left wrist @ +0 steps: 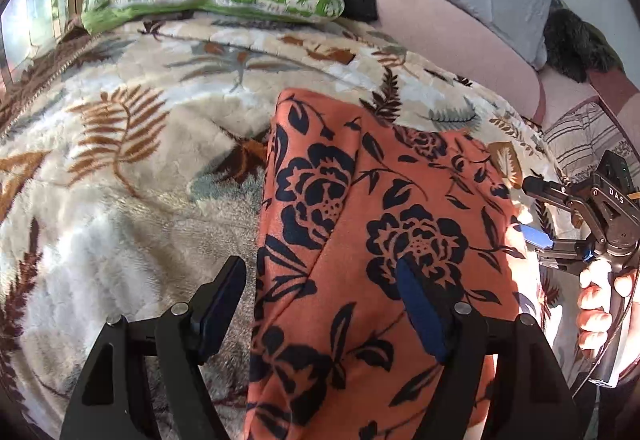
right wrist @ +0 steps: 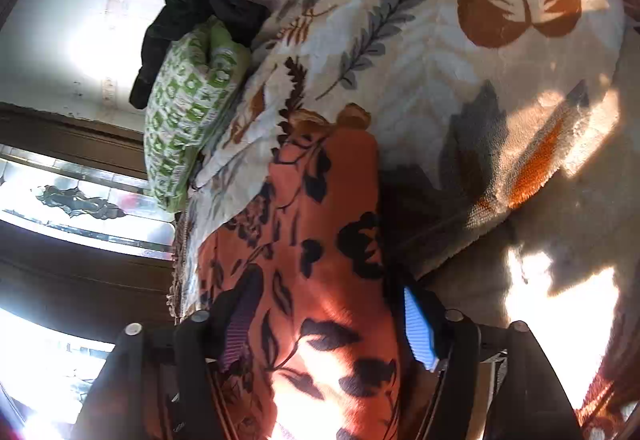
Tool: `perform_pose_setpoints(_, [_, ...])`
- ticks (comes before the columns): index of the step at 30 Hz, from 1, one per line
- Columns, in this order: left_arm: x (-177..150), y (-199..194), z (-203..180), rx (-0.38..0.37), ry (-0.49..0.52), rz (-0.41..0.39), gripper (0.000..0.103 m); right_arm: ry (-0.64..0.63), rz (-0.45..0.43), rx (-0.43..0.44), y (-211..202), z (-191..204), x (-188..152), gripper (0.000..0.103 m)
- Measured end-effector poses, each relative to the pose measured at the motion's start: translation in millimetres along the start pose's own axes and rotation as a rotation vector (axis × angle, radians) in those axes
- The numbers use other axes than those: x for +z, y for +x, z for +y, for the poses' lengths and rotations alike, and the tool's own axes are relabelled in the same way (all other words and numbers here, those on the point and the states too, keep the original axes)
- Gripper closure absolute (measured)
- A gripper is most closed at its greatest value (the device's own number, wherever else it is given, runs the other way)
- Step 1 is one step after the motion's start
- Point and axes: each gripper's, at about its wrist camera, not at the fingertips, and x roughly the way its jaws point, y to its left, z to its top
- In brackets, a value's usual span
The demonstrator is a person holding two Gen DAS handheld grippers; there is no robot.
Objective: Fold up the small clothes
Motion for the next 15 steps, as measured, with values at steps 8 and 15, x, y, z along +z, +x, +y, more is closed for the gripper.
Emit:
perform_pose_setpoints(8, [-52,6,32,-0.073,-0.151,0.097,0.031,-0.036,0.116,-0.019,-35,-13,-110,0.055])
perform_pose_setpoints(15, [-46,-44,27,-0.089,-0.136,-0.016,0.035,-0.156,0.042,-0.201,-60,12,-120,0.069])
